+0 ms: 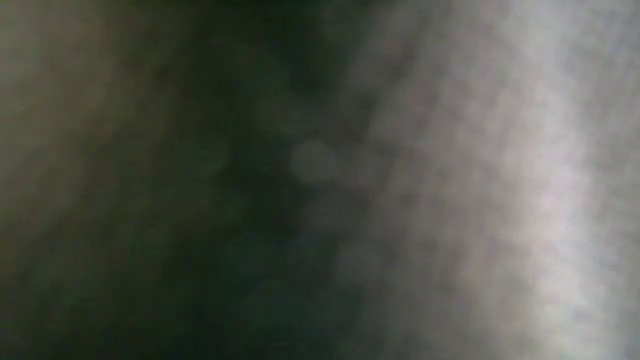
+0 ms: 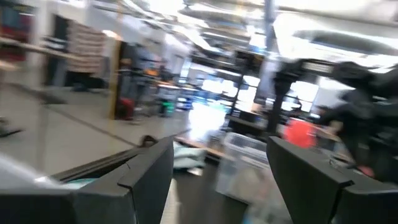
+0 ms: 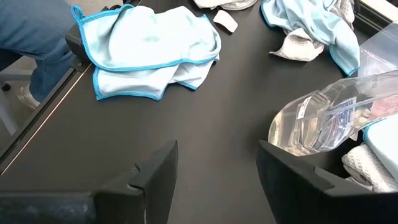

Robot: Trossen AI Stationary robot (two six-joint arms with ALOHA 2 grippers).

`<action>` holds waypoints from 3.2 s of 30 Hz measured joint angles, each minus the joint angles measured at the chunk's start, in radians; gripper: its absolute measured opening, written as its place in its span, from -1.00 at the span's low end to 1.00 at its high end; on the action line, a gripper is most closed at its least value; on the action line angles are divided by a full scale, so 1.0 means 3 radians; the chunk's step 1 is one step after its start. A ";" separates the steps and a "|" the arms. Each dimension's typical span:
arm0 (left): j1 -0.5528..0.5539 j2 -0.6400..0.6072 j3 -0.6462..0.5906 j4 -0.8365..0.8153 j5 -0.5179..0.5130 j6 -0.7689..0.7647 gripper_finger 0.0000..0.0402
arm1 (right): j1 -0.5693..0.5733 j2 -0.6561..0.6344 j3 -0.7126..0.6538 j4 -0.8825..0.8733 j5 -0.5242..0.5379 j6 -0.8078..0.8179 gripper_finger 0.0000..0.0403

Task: Sort microfiber towel by color & place in baskets
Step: Put the bottom blue towel into the left transparent bin

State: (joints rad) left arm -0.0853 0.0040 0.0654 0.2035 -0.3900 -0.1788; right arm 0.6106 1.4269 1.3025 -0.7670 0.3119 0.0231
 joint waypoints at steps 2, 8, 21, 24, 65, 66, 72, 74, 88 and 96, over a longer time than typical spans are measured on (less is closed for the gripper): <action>0.0000 0.0006 0.0000 -0.0008 0.0205 -0.0001 0.31 | 0.0000 0.0000 0.0000 -0.0001 0.0000 -0.0010 0.03; -0.0001 0.0195 0.0001 -0.0003 0.0649 -0.0094 0.31 | 0.0000 0.0000 0.0000 -0.0001 0.0000 -0.0027 0.03; -0.0032 0.1091 0.0341 0.0226 0.0978 0.0046 0.31 | -0.0010 0.0000 0.0000 0.0000 0.0013 -0.0061 0.03; -0.0089 0.1398 0.0588 0.0223 0.1018 0.0249 0.31 | -0.0010 0.0000 0.0000 0.0000 0.0032 -0.0070 0.03; -0.1382 0.5064 0.1861 0.1129 0.1105 0.0267 0.31 | -0.0008 -0.0003 0.0000 -0.0016 0.0086 -0.0056 0.03; -0.1394 0.5121 0.1900 0.1117 0.1105 0.0243 0.31 | -0.0008 -0.0003 0.0000 -0.0015 0.0086 -0.0055 0.03; -0.1492 0.5460 0.2162 0.1029 0.1109 0.0206 0.31 | -0.0007 -0.0003 0.0000 -0.0017 0.0086 -0.0054 0.03; -0.1500 0.5538 0.2274 0.0906 0.1113 0.0204 0.31 | -0.0001 -0.0003 0.0000 -0.0021 0.0086 -0.0032 0.03; -0.1600 0.5879 0.2585 0.0586 0.1105 0.0202 0.31 | 0.0002 -0.0003 -0.0001 -0.0062 0.0078 -0.0009 0.03; -0.1688 0.6165 0.2682 0.0563 0.1108 0.0303 0.31 | 0.0048 -0.0003 -0.0001 -0.0069 0.0083 -0.0007 0.03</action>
State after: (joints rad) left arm -0.5917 1.8535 0.8701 0.3723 -0.0575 -0.0878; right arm 0.6251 1.4261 1.3022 -0.7876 0.3367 0.0209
